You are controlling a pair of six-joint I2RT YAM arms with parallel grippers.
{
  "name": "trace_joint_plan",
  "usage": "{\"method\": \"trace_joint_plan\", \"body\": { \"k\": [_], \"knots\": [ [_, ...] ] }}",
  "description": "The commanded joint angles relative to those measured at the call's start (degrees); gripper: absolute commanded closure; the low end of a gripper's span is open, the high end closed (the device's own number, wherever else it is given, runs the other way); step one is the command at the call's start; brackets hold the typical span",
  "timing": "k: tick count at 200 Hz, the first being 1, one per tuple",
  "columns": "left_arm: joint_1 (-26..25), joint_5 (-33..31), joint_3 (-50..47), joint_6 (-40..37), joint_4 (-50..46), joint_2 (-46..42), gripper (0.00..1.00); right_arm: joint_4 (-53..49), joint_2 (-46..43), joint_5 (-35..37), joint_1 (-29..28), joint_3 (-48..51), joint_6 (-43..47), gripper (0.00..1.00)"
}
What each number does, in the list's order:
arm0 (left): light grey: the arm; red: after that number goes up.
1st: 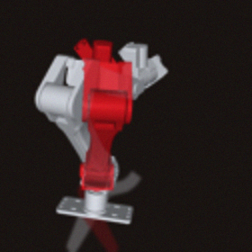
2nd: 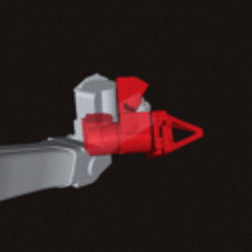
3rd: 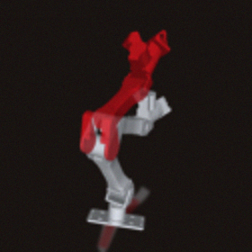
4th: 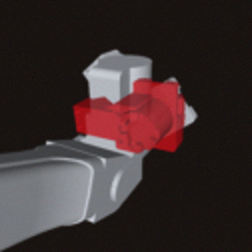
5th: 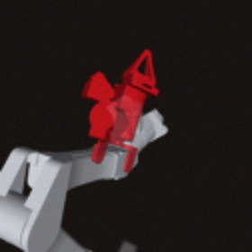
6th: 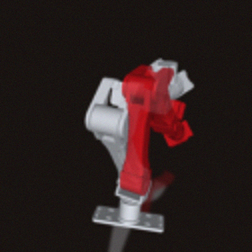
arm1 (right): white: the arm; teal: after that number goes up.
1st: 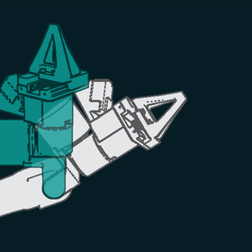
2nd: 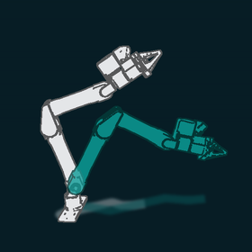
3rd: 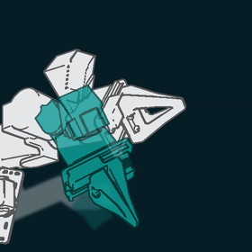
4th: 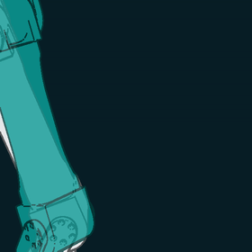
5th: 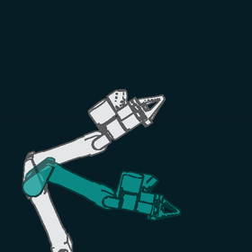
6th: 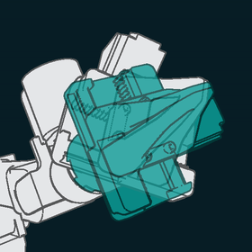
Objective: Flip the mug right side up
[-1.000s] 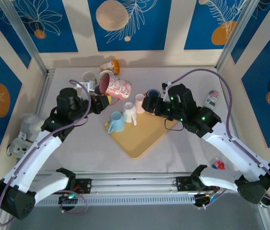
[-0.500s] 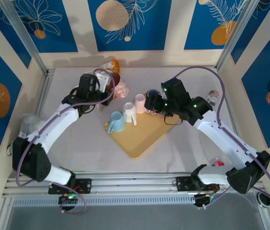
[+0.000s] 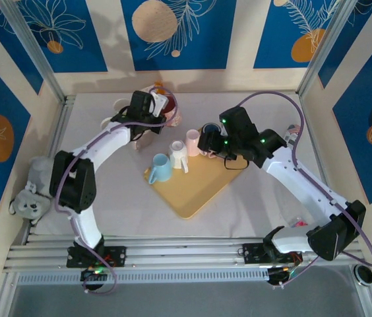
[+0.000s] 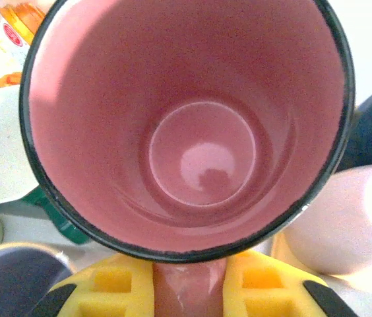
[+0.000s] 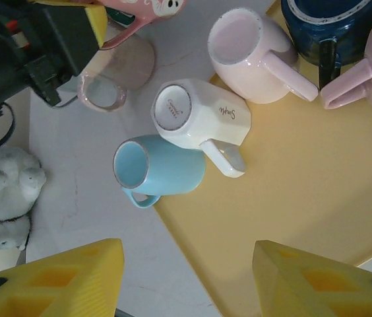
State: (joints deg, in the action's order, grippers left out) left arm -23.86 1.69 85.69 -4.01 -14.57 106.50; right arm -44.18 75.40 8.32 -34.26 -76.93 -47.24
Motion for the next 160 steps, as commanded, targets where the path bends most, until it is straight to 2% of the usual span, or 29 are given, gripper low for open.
{"method": "trace_joint_plan", "body": {
  "k": [1,50,160],
  "knots": [
    [0.0,-1.8,5.8,-3.1,5.3,2.4,1.00,0.5,0.5,-2.1,0.9,-0.3,-0.1,0.45],
    [-0.3,-2.8,7.8,-4.5,5.8,7.8,1.00,2.0,1.2,-4.1,1.9,1.1,0.6,0.45],
    [-0.6,-4.6,9.2,-5.2,6.8,13.6,1.00,1.0,0.7,-3.8,2.5,1.2,1.0,0.45]
  ]
}}
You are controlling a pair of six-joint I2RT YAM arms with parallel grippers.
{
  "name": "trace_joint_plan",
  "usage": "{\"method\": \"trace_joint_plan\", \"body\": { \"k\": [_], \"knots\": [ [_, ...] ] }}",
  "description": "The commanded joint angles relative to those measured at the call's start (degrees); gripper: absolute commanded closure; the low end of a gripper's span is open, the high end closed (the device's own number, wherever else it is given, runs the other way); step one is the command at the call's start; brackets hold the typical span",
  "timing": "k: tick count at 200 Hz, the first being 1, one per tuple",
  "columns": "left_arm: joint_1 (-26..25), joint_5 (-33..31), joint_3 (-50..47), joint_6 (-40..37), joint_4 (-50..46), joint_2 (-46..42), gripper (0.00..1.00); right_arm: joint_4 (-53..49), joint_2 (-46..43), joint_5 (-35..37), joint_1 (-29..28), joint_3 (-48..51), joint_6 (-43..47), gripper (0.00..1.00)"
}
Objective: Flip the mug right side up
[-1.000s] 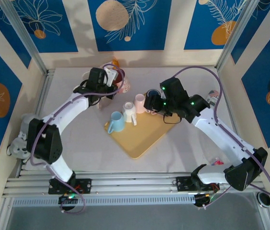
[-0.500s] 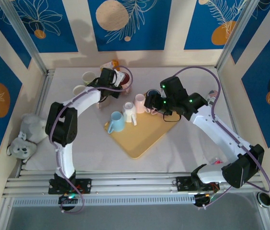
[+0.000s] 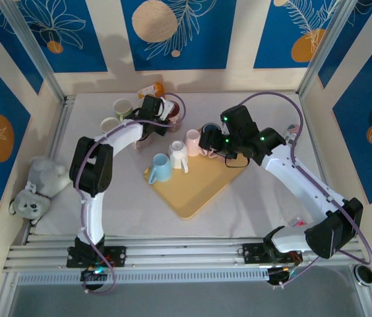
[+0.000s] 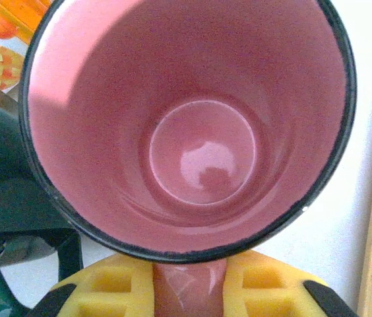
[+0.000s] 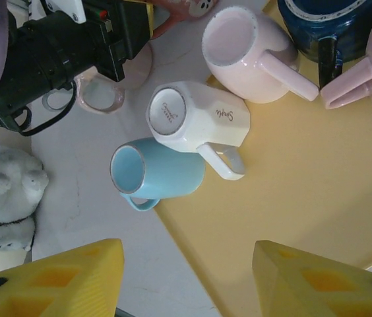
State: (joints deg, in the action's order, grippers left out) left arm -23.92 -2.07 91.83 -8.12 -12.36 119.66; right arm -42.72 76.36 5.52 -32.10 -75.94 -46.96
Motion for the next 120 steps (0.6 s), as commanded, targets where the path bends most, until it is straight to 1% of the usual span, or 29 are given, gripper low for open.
{"method": "trace_joint_plan", "body": {
  "k": [1,11,16,22,38,51,120],
  "knots": [
    [-0.5,-0.8,3.1,-1.1,4.6,0.4,0.99,-0.4,-0.2,-1.0,0.3,0.2,0.7,0.45],
    [-0.6,-0.9,2.8,-1.1,4.6,0.4,0.97,-0.4,-0.2,-1.0,0.3,0.2,0.7,0.45],
    [-0.6,-1.0,2.7,-1.2,4.7,0.3,0.94,-0.3,-0.2,-1.0,0.3,0.3,0.6,0.45],
    [-0.6,-1.1,2.7,-1.3,4.6,0.2,0.89,-0.3,-0.2,-0.9,0.3,0.4,0.6,0.45],
    [-0.6,-1.2,2.6,-1.4,4.3,-0.3,0.73,-0.3,-0.1,-0.7,0.3,0.6,0.4,0.45],
    [-0.6,-1.4,2.3,-1.3,4.2,-1.0,0.63,-0.4,-0.2,-0.5,0.3,0.6,0.4,0.44],
    [-0.6,-0.2,1.7,-0.1,1.4,-5.9,0.46,-0.8,-2.0,0.9,0.4,1.7,-0.1,0.43]
  ]
}}
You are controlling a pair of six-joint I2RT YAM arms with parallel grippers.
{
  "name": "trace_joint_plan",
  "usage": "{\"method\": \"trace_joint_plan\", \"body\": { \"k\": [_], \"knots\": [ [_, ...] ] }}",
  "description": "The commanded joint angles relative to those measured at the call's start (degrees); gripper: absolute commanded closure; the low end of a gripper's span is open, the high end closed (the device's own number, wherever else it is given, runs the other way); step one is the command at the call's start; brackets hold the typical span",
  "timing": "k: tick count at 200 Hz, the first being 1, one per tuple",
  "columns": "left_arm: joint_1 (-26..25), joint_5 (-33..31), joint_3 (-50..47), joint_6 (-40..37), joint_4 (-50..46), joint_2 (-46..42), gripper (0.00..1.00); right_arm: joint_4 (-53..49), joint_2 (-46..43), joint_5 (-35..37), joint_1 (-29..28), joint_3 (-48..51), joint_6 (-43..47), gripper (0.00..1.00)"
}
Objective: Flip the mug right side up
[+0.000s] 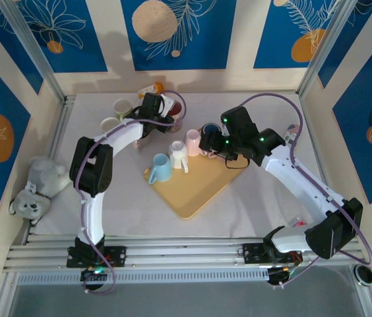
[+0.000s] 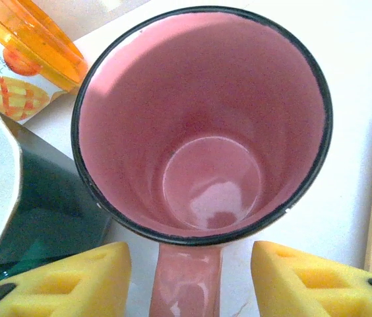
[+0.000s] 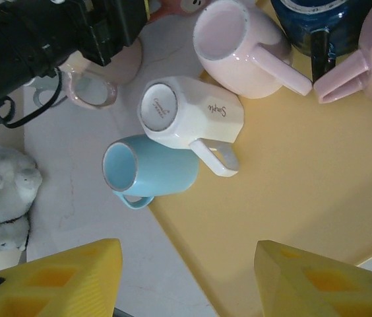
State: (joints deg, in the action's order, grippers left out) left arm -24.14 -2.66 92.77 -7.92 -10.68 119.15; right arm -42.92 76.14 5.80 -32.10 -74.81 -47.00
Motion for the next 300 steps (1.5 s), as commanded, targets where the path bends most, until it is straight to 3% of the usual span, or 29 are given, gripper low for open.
{"method": "trace_joint_plan", "body": {
  "k": [1,68,96,125,167,215,254,300],
  "knots": [
    [-0.3,0.4,0.8,-0.4,-0.4,-5.6,0.46,-0.6,-1.8,0.6,0.3,0.6,-0.1,0.43],
    [-0.4,1.9,-6.4,2.0,-2.1,-20.4,0.37,-1.3,-4.6,4.9,0.5,1.3,8.4,0.43],
    [-0.4,8.5,-14.0,4.0,-2.4,-30.7,0.35,-1.2,-7.5,6.3,1.1,3.6,13.4,0.43],
    [-0.4,15.0,-17.7,12.3,-5.4,-38.1,0.35,-2.2,-9.9,6.0,2.8,4.8,16.3,0.42],
    [-0.8,21.0,-19.8,26.8,-8.7,-41.4,0.37,-3.6,-11.5,3.6,6.5,5.5,17.8,0.41],
    [-5.1,19.5,-21.8,30.3,-8.9,-41.4,0.37,-9.9,-4.8,0.1,10.3,2.6,19.6,0.45],
    [-6.9,22.2,-25.6,30.6,-4.2,-39.6,0.37,-13.0,1.9,4.7,10.4,0.4,13.2,0.46],
    [-7.3,22.7,-31.3,32.1,2.9,-40.2,0.37,-8.7,5.2,10.7,6.2,1.2,-5.4,0.36]
  ]
}}
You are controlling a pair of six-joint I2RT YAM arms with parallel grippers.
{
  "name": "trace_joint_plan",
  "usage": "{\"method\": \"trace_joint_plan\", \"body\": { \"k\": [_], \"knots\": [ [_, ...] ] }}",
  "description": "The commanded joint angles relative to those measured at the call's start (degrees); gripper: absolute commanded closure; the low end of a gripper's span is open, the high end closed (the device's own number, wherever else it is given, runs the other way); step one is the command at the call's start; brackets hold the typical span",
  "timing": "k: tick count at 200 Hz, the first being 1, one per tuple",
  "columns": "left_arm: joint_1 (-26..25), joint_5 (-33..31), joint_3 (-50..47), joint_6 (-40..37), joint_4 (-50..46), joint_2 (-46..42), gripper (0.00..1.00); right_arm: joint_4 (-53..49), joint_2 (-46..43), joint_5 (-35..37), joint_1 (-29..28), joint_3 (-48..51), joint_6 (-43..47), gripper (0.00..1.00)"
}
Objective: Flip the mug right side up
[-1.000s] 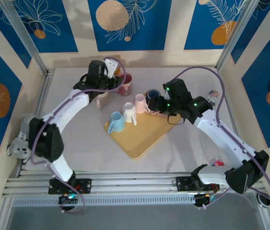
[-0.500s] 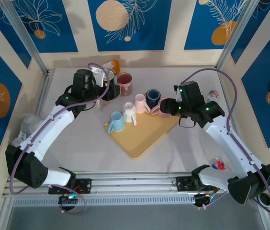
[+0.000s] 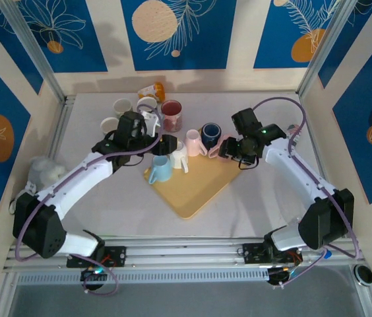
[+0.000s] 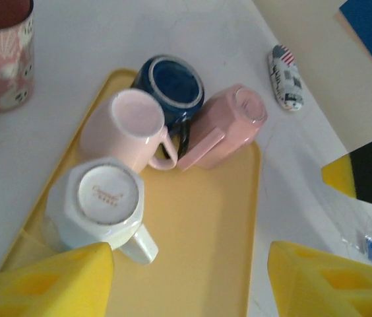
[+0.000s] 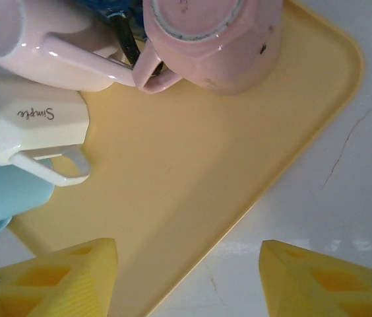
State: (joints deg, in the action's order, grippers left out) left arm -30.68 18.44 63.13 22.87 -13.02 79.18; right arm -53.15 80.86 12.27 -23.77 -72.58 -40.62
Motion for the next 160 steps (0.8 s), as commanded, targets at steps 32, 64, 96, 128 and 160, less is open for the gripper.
{"method": "trace_joint_plan", "body": {
  "k": [32,64,96,128,160],
  "knots": [
    [-0.8,1.7,-2.9,0.8,6.4,-0.3,0.38,3.5,4.4,2.9,-1.8,-1.8,-19.2,0.30],
    [-0.9,1.6,-4.6,1.3,8.2,-1.3,0.38,5.2,7.1,5.0,-1.9,-1.6,-28.6,0.29],
    [-1.1,1.8,-5.4,1.7,9.3,-1.2,0.39,6.8,10.4,7.8,-2.3,-3.8,-34.8,0.28],
    [-1.3,1.4,-5.9,2.2,10.2,-1.7,0.40,4.4,15.7,9.3,-2.6,-8.8,-36.9,0.28],
    [-1.5,1.1,-5.9,2.6,10.2,-1.7,0.40,2.5,21.8,11.1,-3.1,-14.9,-35.0,0.28]
  ]
}}
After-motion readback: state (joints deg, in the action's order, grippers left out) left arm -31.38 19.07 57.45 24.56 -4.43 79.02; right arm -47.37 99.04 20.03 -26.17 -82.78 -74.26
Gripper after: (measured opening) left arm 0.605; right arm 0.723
